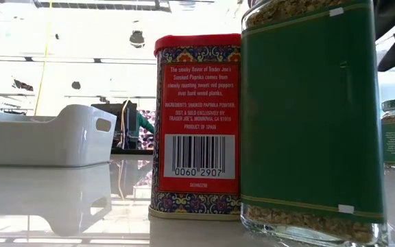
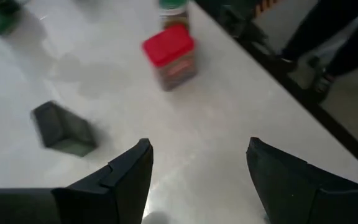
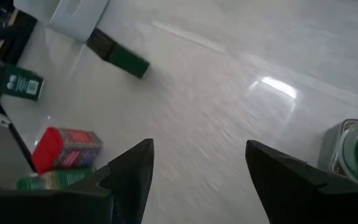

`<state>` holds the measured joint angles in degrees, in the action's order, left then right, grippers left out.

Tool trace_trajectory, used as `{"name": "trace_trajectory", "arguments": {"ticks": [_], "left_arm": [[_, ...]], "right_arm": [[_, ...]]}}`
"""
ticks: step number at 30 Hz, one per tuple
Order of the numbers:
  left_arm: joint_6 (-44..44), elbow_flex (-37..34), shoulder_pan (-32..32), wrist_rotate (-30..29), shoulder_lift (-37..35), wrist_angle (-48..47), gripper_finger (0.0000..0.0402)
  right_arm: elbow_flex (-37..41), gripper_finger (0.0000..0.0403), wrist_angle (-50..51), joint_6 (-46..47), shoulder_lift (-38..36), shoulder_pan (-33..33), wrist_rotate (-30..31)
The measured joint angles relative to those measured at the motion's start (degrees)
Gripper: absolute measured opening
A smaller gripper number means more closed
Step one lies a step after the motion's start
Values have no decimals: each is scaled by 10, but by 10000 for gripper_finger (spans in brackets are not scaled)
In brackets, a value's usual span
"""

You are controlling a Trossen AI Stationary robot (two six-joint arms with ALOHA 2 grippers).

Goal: Sort spices by type
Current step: Put the black seasoning can into the gray bin

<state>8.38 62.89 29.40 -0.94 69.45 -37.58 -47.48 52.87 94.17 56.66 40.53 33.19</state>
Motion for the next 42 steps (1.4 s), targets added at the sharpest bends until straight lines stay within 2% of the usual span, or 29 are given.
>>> {"name": "trace_trajectory", "arguments": {"ticks": [8,16,22,26,35,42], "left_arm": [[-47,0,94,-39,11,-5,249],[-95,0,163,-44,82,-4,249],[-112,0,177,-41,123,24,249],[-112,0,180,-9,140,24,249],[-113,0,186,8,150,21,249],[-104,0,186,8,150,-19,249]], "right_arm": [[0,280,-1,-1,0,-25,0],[0,280,-3,-1,0,-26,0],[0,280,-3,-1,0,-26,0],[0,280,-3,-2,0,-26,0],[0,280,-2,-2,0,-26,0],[0,280,-1,-3,0,-26,0]]}}
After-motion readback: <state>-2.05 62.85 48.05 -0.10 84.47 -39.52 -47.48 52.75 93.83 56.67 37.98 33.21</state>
